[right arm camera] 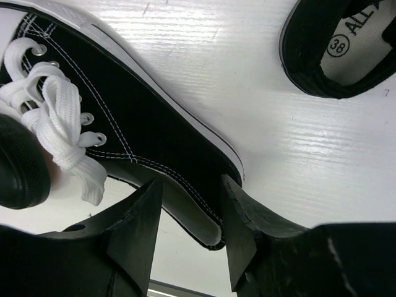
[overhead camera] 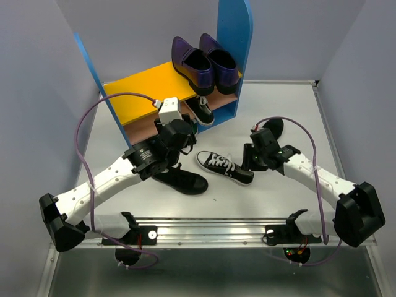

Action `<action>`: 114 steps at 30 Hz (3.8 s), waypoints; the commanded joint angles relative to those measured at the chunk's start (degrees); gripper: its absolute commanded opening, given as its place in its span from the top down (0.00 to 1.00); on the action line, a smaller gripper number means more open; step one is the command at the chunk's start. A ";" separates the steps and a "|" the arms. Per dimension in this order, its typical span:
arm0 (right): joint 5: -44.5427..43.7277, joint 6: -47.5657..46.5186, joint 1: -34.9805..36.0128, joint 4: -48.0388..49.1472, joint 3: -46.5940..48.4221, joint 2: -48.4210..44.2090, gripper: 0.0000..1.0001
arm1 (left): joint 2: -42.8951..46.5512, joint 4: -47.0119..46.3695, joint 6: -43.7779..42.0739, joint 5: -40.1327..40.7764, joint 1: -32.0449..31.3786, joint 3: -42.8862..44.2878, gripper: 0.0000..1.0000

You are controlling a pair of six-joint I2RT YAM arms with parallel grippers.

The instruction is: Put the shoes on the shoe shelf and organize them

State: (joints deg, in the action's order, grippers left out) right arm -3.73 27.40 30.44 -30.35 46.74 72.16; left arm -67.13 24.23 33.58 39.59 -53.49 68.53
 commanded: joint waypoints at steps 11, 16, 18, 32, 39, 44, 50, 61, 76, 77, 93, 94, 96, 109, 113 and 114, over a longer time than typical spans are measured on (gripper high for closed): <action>2.41 -2.26 -0.11 3.72 -2.45 8.07 0.50 | 0.07 -2.26 -0.45 1.71 0.67 3.01 0.34; 2.85 -1.65 -0.11 4.86 -2.71 9.67 0.51 | 0.60 -1.90 -0.18 1.98 1.11 2.84 0.34; 3.11 -1.47 -0.11 5.03 -2.80 9.49 0.55 | 0.95 -1.99 -0.18 1.80 1.20 2.48 0.34; -4.16 0.64 -0.11 -4.10 4.40 2.47 0.99 | 3.32 -2.25 -0.97 2.07 3.40 2.92 0.34; -9.01 -1.38 -0.11 -12.35 12.84 0.70 0.99 | 5.17 -2.17 -2.12 2.94 5.42 2.92 0.34; -11.91 -2.08 -0.11 -14.74 17.06 0.87 0.99 | 5.35 -1.29 -2.03 4.17 6.38 3.80 0.34; -16.31 -3.31 -0.11 -18.08 22.69 2.10 0.99 | 5.96 0.21 -1.24 5.85 6.91 4.59 0.34; -19.65 -4.90 -2.04 -19.13 32.18 5.62 0.99 | 7.28 -1.38 -1.85 5.67 7.18 3.36 0.34; -17.37 -5.16 -4.95 -8.96 43.87 16.08 0.99 | 8.07 -1.11 -1.77 5.05 7.35 2.75 0.34; -17.19 -5.07 -4.95 -8.24 45.01 16.78 0.99 | 8.07 -1.11 -1.68 5.05 7.44 2.75 0.34; -18.16 -1.47 -5.47 2.66 54.59 29.52 0.99 | 10.97 0.82 -0.01 6.02 7.53 1.96 0.34; -17.72 -1.12 -5.47 3.10 55.29 30.05 0.99 | 11.06 0.91 0.08 6.11 7.53 1.96 0.34; -17.54 -0.59 -5.47 3.63 55.91 31.45 0.99 | 11.23 1.00 0.17 6.11 7.44 1.96 0.34; -14.30 3.36 -5.47 6.18 53.90 32.08 0.59 | 11.50 1.53 0.34 6.37 7.53 1.61 0.34; -13.68 3.89 -5.47 6.27 51.88 29.36 0.59 | 11.06 1.26 0.26 6.20 7.62 1.78 0.34; -13.59 3.98 -5.47 6.27 51.35 28.83 0.59 | 10.97 1.17 0.25 6.11 7.62 1.87 0.34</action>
State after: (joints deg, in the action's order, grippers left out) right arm -18.55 29.89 25.12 -28.42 99.09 105.60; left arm -56.75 26.06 33.56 44.03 -46.35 70.74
